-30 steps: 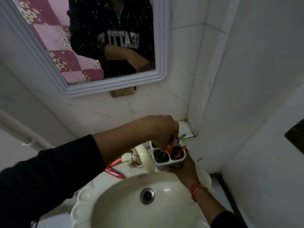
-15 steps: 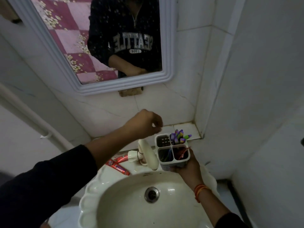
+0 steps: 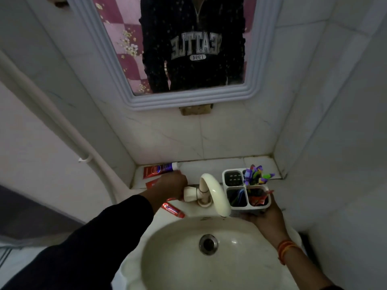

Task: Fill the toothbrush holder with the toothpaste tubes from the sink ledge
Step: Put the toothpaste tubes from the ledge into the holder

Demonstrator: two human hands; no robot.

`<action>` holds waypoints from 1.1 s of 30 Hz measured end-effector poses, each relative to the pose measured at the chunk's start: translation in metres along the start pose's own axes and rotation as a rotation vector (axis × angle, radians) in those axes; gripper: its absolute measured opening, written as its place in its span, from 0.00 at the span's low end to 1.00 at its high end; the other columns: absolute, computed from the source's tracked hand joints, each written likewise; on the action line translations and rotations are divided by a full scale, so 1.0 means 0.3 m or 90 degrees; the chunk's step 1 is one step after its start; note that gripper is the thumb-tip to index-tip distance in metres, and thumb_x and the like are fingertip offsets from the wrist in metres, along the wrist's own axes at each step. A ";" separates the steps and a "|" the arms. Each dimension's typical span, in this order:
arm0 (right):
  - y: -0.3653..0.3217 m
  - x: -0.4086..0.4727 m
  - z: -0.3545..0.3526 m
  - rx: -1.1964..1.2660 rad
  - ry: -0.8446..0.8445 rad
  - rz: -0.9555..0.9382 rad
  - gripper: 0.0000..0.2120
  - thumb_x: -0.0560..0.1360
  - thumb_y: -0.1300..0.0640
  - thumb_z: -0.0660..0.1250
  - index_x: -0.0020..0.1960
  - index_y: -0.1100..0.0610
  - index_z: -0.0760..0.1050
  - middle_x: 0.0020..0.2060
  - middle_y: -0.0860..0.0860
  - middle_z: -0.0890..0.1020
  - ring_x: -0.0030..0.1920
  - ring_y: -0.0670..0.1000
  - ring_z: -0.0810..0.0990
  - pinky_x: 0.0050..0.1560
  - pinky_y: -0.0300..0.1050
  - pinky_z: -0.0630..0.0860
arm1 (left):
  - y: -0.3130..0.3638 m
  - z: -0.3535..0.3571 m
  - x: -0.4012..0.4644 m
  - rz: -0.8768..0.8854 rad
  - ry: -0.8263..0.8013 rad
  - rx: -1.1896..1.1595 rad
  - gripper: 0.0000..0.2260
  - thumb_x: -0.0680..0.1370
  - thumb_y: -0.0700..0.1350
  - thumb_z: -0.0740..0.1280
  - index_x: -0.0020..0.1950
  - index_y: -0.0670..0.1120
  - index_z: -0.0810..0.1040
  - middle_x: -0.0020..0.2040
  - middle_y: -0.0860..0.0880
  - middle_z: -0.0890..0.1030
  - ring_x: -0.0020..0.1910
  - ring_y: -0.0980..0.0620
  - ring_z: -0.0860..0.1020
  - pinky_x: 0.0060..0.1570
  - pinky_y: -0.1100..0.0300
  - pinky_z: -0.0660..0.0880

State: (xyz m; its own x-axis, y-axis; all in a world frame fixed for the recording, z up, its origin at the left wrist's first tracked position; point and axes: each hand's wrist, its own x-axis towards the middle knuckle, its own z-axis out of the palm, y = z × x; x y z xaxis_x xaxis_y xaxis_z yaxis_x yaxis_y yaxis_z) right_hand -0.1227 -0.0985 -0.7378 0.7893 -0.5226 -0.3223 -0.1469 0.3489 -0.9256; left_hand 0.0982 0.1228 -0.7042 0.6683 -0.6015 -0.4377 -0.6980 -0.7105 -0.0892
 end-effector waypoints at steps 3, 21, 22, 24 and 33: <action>-0.004 0.008 0.014 0.029 -0.005 0.022 0.35 0.60 0.78 0.78 0.56 0.48 0.74 0.51 0.47 0.82 0.47 0.38 0.82 0.36 0.30 0.80 | -0.020 0.008 0.004 0.029 0.062 0.005 0.15 0.75 0.50 0.72 0.58 0.45 0.80 0.54 0.43 0.81 0.52 0.44 0.81 0.51 0.49 0.81; -0.013 -0.038 -0.002 -0.107 -0.007 -0.043 0.22 0.74 0.76 0.67 0.61 0.55 0.75 0.54 0.52 0.83 0.51 0.50 0.83 0.35 0.39 0.83 | 0.307 -0.564 -0.251 0.191 0.406 -0.336 0.11 0.75 0.46 0.75 0.56 0.48 0.86 0.48 0.51 0.88 0.44 0.56 0.84 0.51 0.60 0.81; -0.017 -0.041 -0.001 -0.112 0.002 -0.044 0.24 0.73 0.77 0.68 0.63 0.58 0.74 0.54 0.53 0.82 0.50 0.47 0.84 0.34 0.37 0.82 | 0.334 -0.569 -0.251 0.199 0.384 -0.309 0.10 0.75 0.45 0.75 0.56 0.48 0.86 0.48 0.51 0.88 0.44 0.56 0.84 0.51 0.59 0.81; -0.023 -0.054 -0.005 -0.135 -0.015 -0.068 0.23 0.73 0.79 0.66 0.63 0.61 0.72 0.53 0.53 0.81 0.47 0.41 0.85 0.33 0.34 0.81 | 0.382 -0.547 -0.246 0.200 0.337 -0.249 0.10 0.74 0.44 0.73 0.55 0.49 0.87 0.48 0.49 0.88 0.44 0.53 0.85 0.51 0.55 0.82; -0.011 -0.047 -0.004 -0.222 0.009 -0.068 0.31 0.65 0.71 0.79 0.62 0.57 0.71 0.50 0.45 0.80 0.48 0.31 0.80 0.39 0.25 0.76 | 0.439 -0.482 -0.286 0.165 0.294 -0.151 0.11 0.77 0.43 0.67 0.56 0.48 0.86 0.48 0.45 0.87 0.46 0.46 0.84 0.48 0.49 0.82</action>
State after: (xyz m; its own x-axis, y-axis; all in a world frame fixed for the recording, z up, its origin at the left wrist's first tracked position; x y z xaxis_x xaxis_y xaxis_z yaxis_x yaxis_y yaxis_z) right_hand -0.1341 -0.0935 -0.7305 0.8033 -0.5530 -0.2210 -0.2609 0.0069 -0.9653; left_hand -0.0138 0.0282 -0.5489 0.5629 -0.8263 0.0216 -0.8129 -0.5487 0.1950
